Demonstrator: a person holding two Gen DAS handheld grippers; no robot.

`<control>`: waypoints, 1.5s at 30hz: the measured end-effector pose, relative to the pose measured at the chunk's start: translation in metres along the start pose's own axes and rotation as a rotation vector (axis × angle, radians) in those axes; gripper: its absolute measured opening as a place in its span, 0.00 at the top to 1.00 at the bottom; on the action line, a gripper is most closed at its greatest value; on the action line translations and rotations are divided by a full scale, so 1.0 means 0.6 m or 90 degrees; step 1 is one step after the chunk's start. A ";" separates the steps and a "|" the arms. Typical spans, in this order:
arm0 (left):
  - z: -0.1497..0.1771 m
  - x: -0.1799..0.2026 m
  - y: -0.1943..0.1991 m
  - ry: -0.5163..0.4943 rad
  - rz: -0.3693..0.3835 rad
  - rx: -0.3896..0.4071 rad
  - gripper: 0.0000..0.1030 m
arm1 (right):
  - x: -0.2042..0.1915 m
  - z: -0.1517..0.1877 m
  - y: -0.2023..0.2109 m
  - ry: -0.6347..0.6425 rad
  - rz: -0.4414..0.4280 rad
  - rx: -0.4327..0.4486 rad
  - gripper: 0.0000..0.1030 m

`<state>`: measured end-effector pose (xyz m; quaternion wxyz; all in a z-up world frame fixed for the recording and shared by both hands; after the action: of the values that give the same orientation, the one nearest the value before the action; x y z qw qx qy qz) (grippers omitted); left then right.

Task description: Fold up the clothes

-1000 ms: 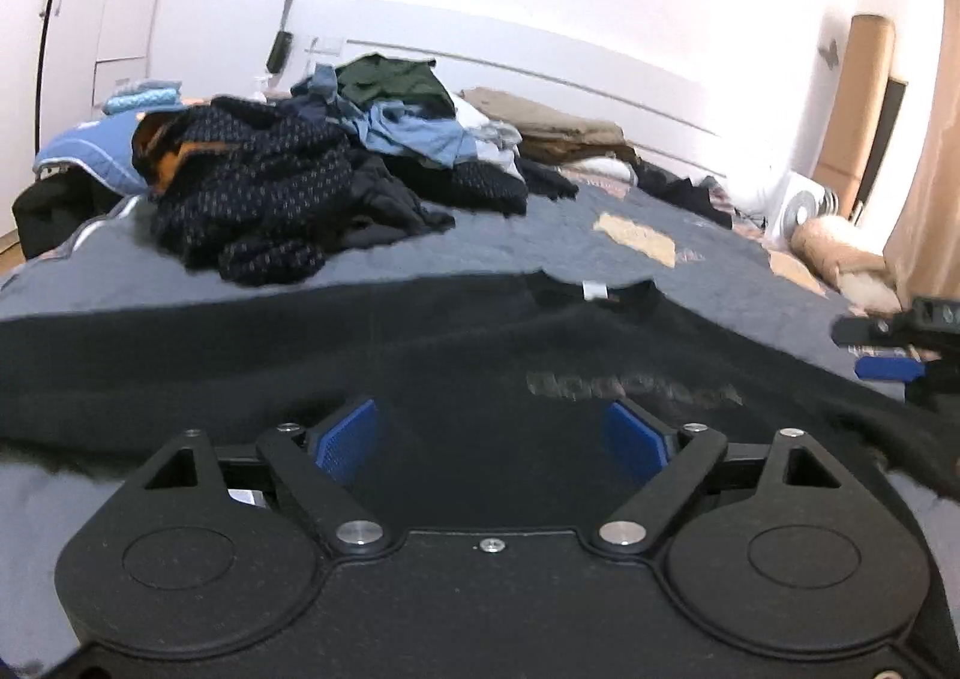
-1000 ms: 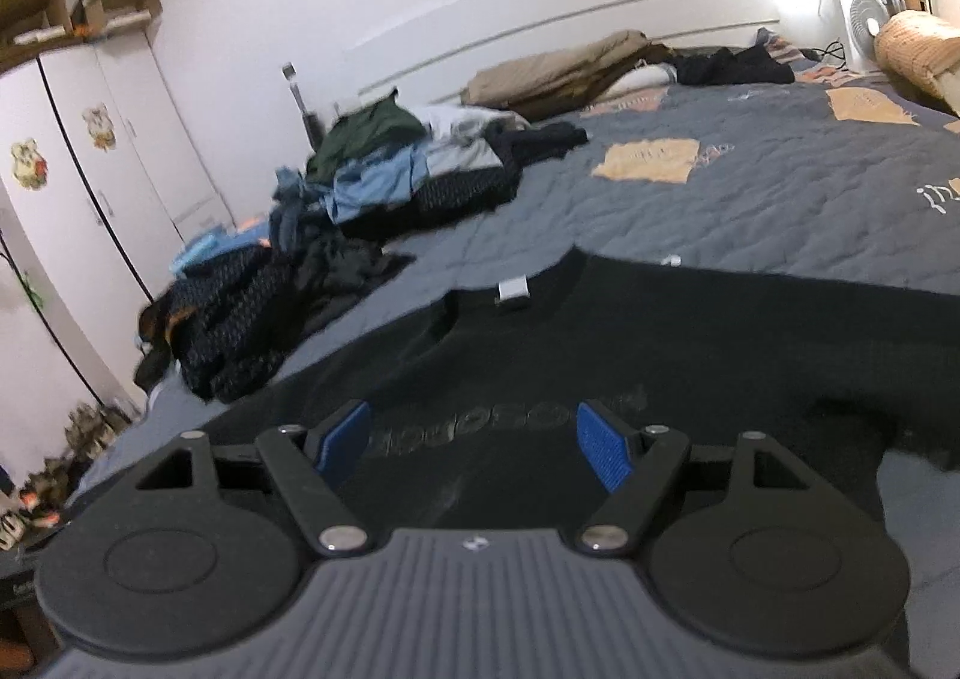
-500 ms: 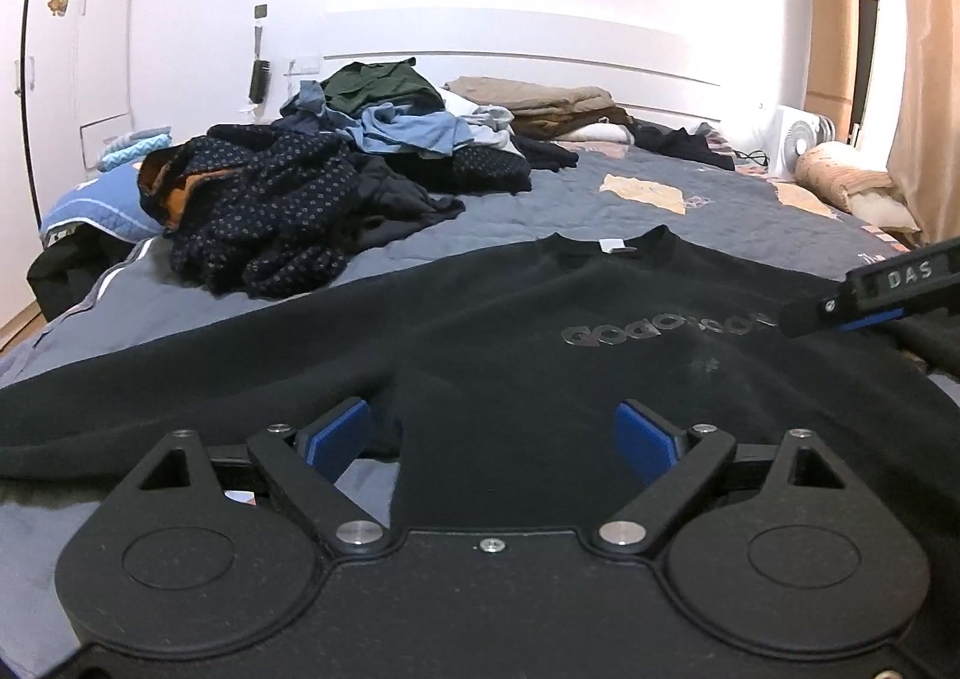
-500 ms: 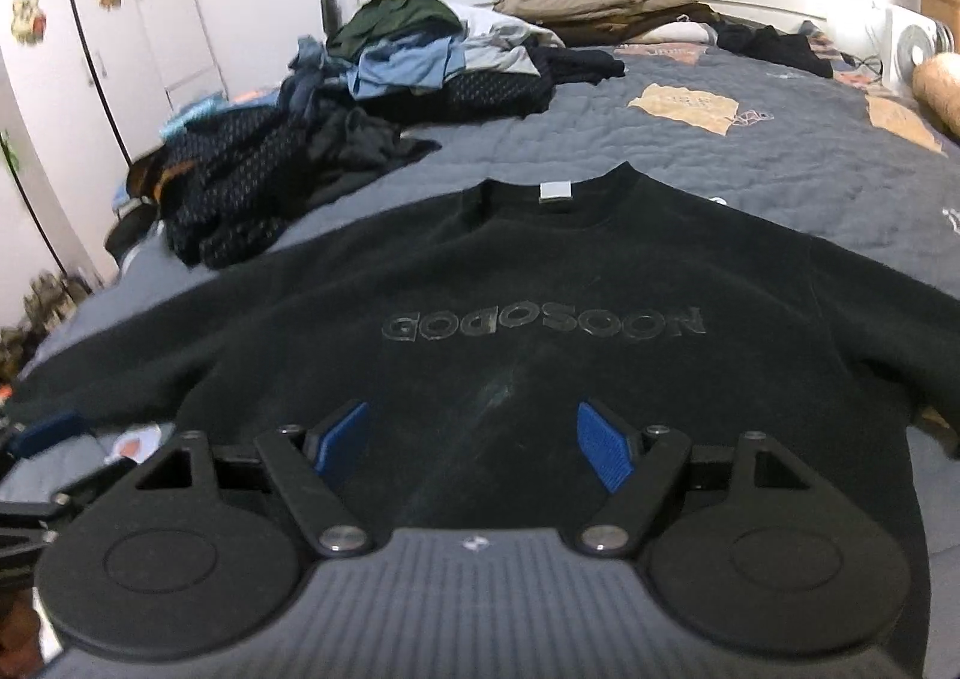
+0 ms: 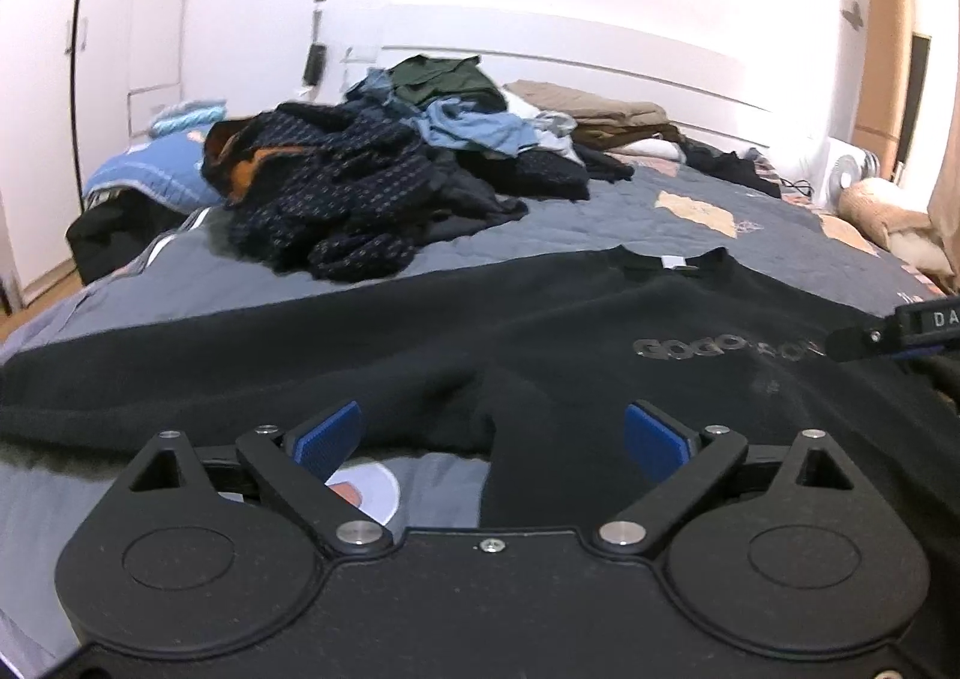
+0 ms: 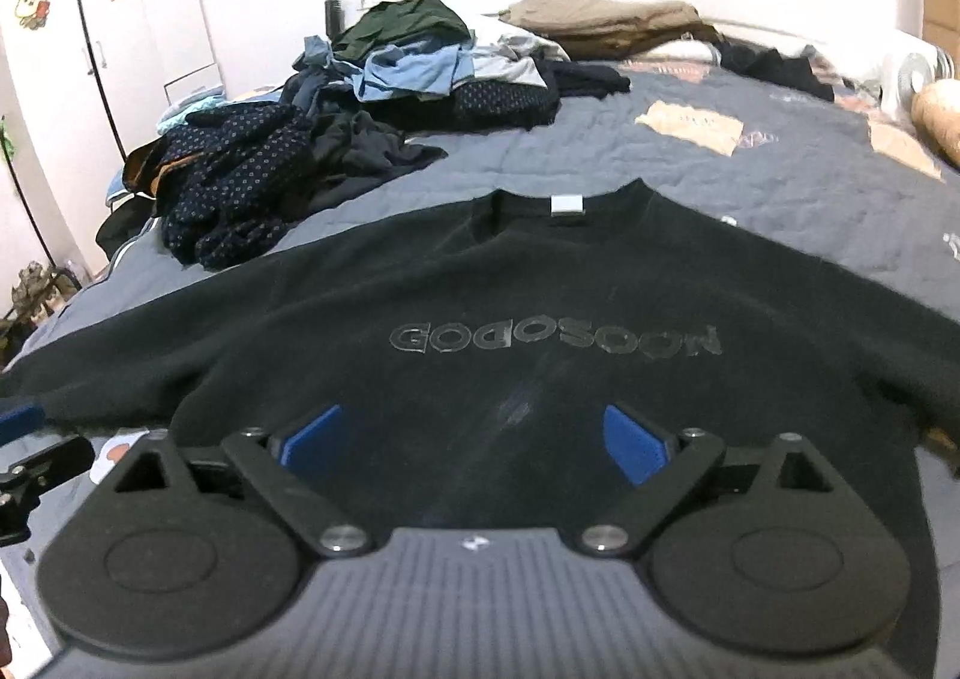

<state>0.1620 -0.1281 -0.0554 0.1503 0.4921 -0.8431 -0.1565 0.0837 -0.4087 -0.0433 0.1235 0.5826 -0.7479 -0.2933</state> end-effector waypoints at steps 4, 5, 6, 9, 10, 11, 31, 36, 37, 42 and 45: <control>-0.008 -0.053 -0.009 0.081 -0.022 -0.009 0.08 | -0.001 0.003 -0.009 -0.032 -0.024 -0.011 0.09; -0.011 -0.075 -0.011 0.118 -0.034 -0.010 0.08 | -0.003 0.004 -0.009 -0.033 -0.029 -0.009 0.09; -0.013 -0.098 -0.014 0.154 -0.046 -0.011 0.08 | -0.005 0.005 -0.009 -0.031 -0.032 -0.008 0.09; -0.015 -0.172 -0.010 0.232 -0.109 -0.002 0.08 | -0.012 0.006 -0.010 -0.027 -0.047 -0.009 0.09; -0.015 -0.196 -0.004 0.248 -0.133 0.006 0.08 | -0.015 0.006 -0.010 -0.027 -0.053 -0.009 0.09; -0.016 -0.220 0.002 0.265 -0.156 0.014 0.08 | -0.017 0.006 -0.010 -0.028 -0.057 -0.010 0.09; 0.009 -0.487 0.028 0.471 -0.282 0.022 0.13 | -0.035 0.009 -0.025 -0.032 -0.081 -0.013 0.09; -0.023 -0.358 0.000 0.367 -0.145 0.012 0.12 | -0.017 0.012 -0.025 -0.033 -0.058 -0.018 0.09; -0.023 -0.328 0.000 0.348 -0.118 0.005 0.12 | -0.012 0.012 -0.021 -0.034 -0.056 -0.017 0.09; -0.013 -0.169 0.013 0.221 0.006 -0.022 0.12 | 0.022 0.019 0.015 -0.043 -0.037 -0.011 0.09; 0.022 -0.073 0.037 0.164 0.090 -0.057 0.12 | 0.048 0.042 0.056 -0.049 -0.016 -0.011 0.09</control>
<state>0.1599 -0.0776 -0.0627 0.2897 0.4404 -0.8415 -0.1182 0.0351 -0.4234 -0.0481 0.0958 0.5792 -0.7419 -0.3239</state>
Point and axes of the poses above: each gripper's, at about its wrist camera, not at the fingertips, and y roughly against the way its jaws point, x to its right, z to its underside, the point moved 5 cm from there along -y, roughly the way its jaws point, and after that the axes turned 5 degrees about x, right-handed, at the moved point
